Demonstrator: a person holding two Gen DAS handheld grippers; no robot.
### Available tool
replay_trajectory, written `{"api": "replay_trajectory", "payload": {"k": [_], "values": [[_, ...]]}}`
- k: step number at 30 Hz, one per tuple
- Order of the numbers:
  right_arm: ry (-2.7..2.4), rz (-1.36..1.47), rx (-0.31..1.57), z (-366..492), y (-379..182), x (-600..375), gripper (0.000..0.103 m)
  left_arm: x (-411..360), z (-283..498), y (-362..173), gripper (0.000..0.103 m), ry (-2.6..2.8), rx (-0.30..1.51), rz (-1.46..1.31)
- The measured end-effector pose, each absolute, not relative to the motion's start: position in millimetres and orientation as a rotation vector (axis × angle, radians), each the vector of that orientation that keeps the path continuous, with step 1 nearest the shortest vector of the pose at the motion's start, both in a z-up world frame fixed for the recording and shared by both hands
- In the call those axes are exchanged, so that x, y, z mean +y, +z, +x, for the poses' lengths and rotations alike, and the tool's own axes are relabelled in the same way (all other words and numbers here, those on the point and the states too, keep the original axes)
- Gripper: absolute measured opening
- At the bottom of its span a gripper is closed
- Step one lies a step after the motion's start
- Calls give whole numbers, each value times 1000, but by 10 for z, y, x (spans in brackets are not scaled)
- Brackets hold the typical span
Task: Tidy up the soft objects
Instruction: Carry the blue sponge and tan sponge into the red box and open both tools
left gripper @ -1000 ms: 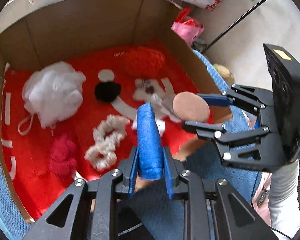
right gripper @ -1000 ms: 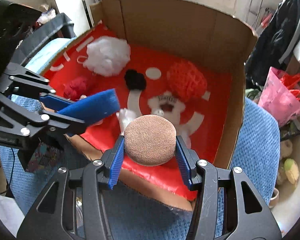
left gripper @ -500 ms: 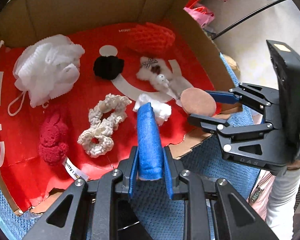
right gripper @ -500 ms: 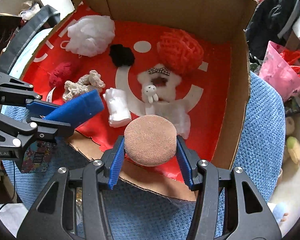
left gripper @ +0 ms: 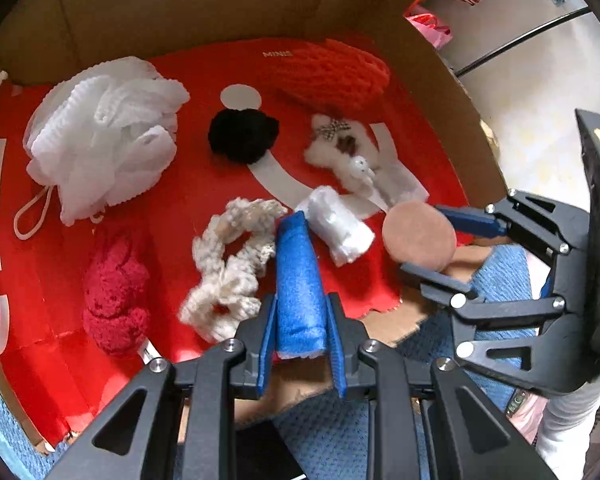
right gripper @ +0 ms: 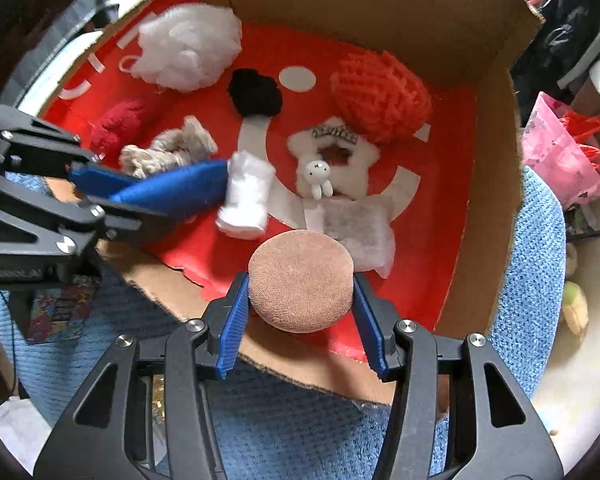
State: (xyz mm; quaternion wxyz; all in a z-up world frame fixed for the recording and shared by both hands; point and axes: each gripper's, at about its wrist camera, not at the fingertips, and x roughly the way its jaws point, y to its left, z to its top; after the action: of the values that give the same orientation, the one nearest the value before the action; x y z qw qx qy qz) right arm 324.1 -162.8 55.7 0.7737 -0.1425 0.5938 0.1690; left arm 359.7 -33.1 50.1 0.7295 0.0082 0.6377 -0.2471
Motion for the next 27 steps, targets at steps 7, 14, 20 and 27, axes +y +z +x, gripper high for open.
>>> {"api": "replay_trajectory", "payload": {"k": [7, 14, 20, 27], "values": [[346, -322, 1282, 3323, 410, -1469, 49, -406, 3702, 438, 25, -524, 1381, 26], [313, -316, 1215, 3412, 371, -1379, 49, -485, 3742, 474, 25, -488, 1326, 69], [308, -340, 1179, 3416, 336, -1300, 50, -601, 3687, 479, 27, -483, 1292, 126], [307, -377, 1159, 3343, 290, -1267, 52, -662, 3654, 465, 34, -482, 1283, 155]]}}
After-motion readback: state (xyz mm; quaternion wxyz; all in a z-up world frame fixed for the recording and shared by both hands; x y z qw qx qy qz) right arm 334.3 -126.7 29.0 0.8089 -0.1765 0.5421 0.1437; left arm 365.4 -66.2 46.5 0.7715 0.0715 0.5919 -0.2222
